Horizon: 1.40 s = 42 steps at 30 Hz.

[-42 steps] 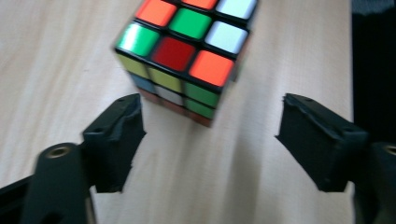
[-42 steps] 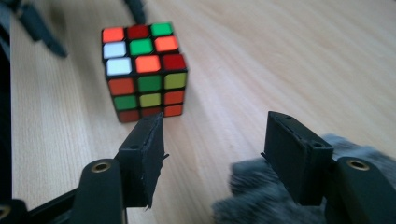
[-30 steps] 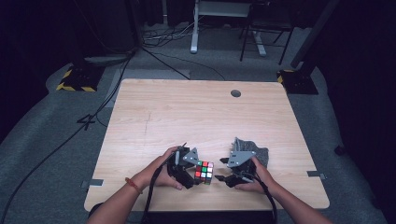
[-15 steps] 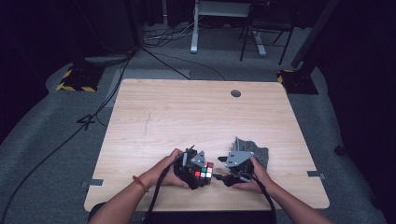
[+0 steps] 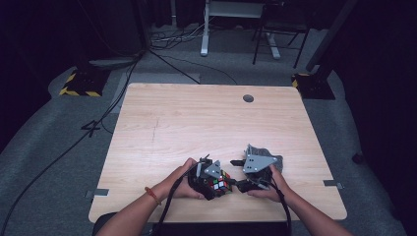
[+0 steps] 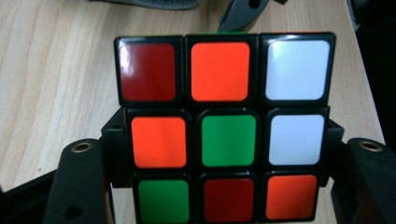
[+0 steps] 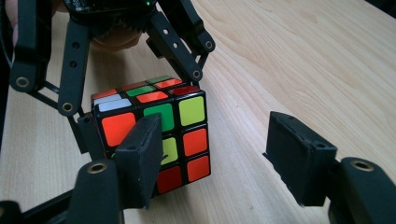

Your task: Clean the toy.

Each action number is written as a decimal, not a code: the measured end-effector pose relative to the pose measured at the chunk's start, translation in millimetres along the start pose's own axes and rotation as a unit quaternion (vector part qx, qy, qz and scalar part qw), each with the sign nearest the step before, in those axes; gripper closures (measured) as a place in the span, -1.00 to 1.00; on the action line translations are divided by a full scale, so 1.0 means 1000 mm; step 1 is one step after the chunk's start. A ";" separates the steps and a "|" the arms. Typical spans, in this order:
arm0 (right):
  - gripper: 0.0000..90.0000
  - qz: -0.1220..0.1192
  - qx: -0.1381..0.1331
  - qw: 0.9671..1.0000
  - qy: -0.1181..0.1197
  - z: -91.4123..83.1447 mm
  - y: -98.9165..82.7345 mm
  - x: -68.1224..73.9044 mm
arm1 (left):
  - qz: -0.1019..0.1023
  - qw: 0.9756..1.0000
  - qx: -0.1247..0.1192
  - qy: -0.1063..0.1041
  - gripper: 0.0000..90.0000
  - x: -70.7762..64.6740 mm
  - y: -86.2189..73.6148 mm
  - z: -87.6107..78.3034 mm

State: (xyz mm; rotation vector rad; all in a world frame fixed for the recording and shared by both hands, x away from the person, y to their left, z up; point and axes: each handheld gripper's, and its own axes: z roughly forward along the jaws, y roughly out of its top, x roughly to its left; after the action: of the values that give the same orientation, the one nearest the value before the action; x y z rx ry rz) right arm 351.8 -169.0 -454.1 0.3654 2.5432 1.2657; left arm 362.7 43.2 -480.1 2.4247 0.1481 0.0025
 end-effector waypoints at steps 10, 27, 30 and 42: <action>-0.16 -0.016 -0.010 0.999 0.026 0.005 0.011 0.010 | 0.005 1.000 -0.009 -0.001 -0.35 0.000 0.003 0.000; -0.21 -0.031 0.013 0.999 0.026 0.004 0.021 0.013 | 0.009 1.000 0.010 0.020 -0.29 -0.003 -0.019 -0.023; -0.21 -0.023 0.018 0.999 0.016 -0.004 0.014 0.006 | 0.002 1.000 0.012 0.026 -0.30 -0.005 -0.024 -0.027; -0.22 0.051 0.053 0.993 -0.094 -0.073 -0.040 -0.042 | -0.040 0.997 0.025 0.062 -0.63 -0.018 -0.048 -0.041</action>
State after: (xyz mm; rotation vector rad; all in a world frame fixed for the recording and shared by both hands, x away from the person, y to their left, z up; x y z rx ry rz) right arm 360.7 -260.3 -439.1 0.6153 2.4633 1.0755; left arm 337.7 103.9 -479.2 2.4671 0.3052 0.1150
